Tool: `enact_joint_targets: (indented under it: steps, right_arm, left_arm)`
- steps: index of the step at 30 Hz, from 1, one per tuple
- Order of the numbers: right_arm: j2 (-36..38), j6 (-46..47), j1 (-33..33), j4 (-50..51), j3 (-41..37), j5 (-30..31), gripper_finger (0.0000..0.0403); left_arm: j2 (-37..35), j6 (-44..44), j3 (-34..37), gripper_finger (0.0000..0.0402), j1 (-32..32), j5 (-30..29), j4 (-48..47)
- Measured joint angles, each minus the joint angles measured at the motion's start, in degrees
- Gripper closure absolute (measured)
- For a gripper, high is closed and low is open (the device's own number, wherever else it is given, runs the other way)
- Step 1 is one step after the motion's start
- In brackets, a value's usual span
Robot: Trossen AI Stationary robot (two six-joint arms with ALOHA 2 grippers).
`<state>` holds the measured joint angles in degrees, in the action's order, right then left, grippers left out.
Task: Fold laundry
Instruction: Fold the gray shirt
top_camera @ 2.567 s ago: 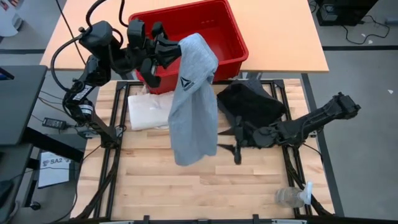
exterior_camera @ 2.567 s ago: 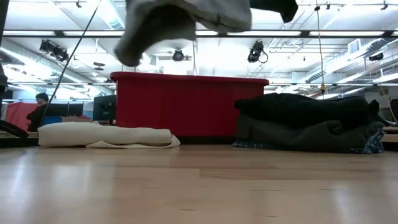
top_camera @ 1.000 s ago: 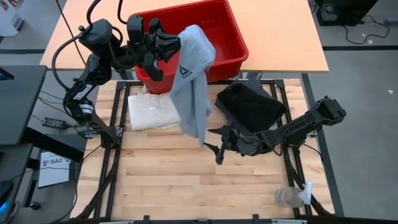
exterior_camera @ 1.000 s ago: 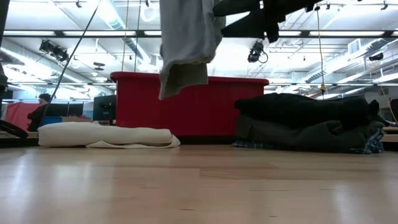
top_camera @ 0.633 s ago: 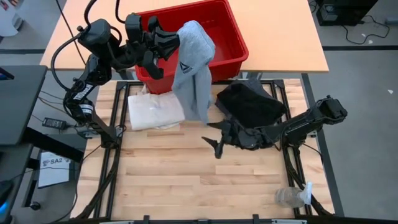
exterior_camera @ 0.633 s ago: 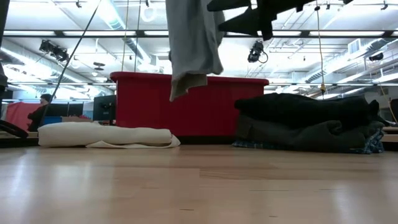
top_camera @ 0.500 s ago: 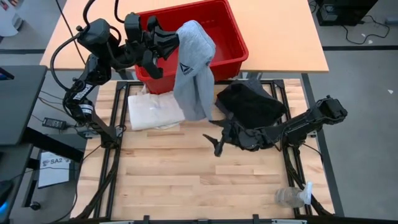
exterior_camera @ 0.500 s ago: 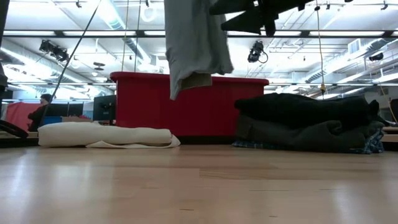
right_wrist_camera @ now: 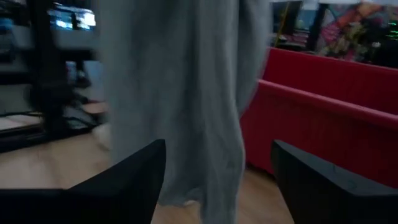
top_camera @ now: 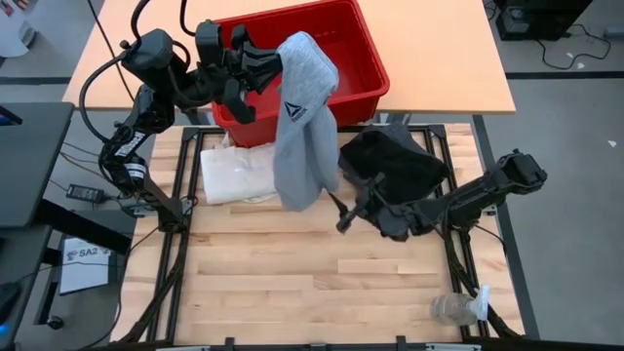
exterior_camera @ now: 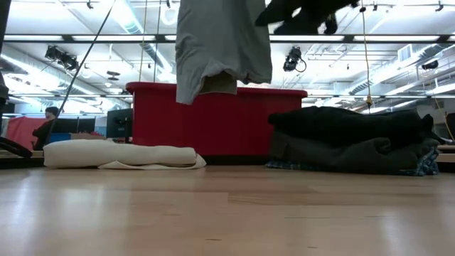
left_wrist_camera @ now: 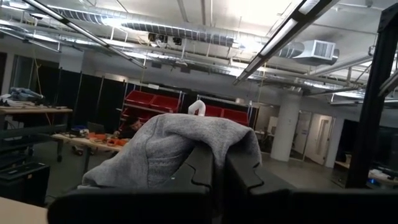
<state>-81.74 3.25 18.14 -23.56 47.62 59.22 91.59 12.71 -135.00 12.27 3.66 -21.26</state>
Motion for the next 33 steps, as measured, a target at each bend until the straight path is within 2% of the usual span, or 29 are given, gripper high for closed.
enact_joint_targets:
  steps: [4,8,11,14,17,19,21,27,33]
  right_arm:
    - [0.0,-0.4,1.5,-0.4,0.0,2.0,0.0114]
    - [-0.9,0.2,-3.7,-0.5,0.0,-8.1,0.0121]
    - [-1.6,2.0,-7.9,-0.9,0.0,-10.7,0.0148]
    - [-1.0,3.2,-9.8,-0.7,0.0,-12.2,0.0227]
    - [0.9,3.4,-9.7,1.2,0.0,-15.0,0.0355]
    - [2.4,2.2,-9.3,3.8,0.0,-15.5,0.0385]
    - [4.5,3.2,-9.2,8.6,0.1,-15.7,0.0393]
    - [10.8,7.0,-8.5,37.4,5.5,-16.0,0.0398]
    - [14.9,3.6,-8.0,57.3,13.0,-17.3,0.0398]
  left_arm:
    - [0.0,0.2,0.0,0.0386,0.0,0.0,0.0]
    - [0.0,0.2,0.0,0.0386,0.0,0.0,0.1]
    - [0.0,0.1,0.0,0.0386,0.0,0.0,0.0]
    - [0.0,-0.9,0.0,0.0386,0.0,0.0,-0.8]
    - [0.0,-0.7,0.0,0.0386,0.3,-0.4,-3.8]
    - [0.0,0.6,0.0,0.0386,0.3,-1.5,-8.4]
    - [0.2,1.1,0.0,0.0386,0.3,-2.4,-13.9]
    - [0.2,1.4,1.5,0.0386,-2.3,-4.2,-31.4]
    - [-0.2,3.5,1.7,0.0386,-8.0,-18.6,-53.3]
